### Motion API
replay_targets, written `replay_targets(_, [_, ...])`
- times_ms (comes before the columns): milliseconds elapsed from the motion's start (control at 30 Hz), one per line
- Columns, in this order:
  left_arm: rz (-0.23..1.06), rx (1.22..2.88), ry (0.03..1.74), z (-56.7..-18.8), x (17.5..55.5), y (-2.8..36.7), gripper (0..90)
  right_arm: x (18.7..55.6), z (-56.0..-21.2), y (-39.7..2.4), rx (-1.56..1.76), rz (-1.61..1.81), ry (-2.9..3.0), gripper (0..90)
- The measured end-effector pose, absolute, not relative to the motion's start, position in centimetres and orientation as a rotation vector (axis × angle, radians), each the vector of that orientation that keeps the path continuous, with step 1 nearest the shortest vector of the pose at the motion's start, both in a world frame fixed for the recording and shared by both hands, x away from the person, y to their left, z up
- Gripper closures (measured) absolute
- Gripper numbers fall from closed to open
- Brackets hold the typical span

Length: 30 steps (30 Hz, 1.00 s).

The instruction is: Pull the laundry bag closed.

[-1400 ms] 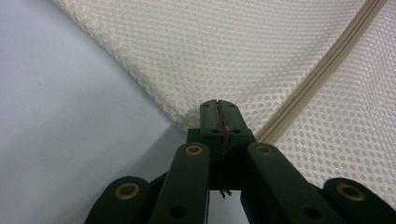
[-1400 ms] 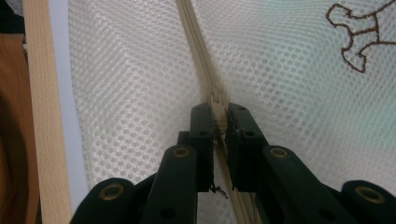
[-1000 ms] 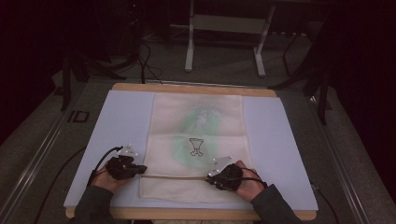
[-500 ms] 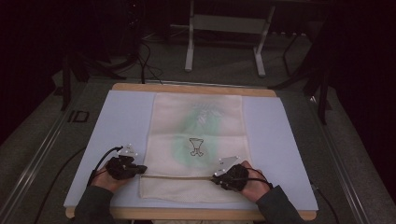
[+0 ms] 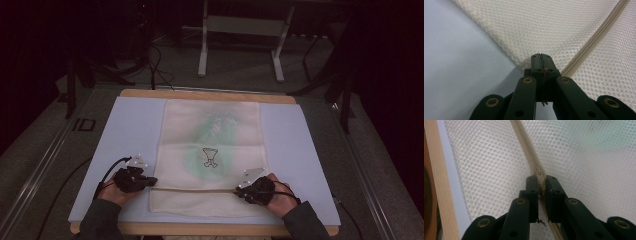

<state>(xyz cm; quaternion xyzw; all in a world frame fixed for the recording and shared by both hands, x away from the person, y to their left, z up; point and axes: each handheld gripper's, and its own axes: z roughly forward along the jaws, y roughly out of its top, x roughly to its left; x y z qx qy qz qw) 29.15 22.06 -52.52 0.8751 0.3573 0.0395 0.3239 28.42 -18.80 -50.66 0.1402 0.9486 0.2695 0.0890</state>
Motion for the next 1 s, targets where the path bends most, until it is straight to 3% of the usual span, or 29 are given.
replay_targets(1000, [0.102, 2.294, 0.939, -52.5, 29.2, 22.1, 90.0, 28.7, -50.4, -22.9, 0.506, 0.773, 2.816, 81.9])
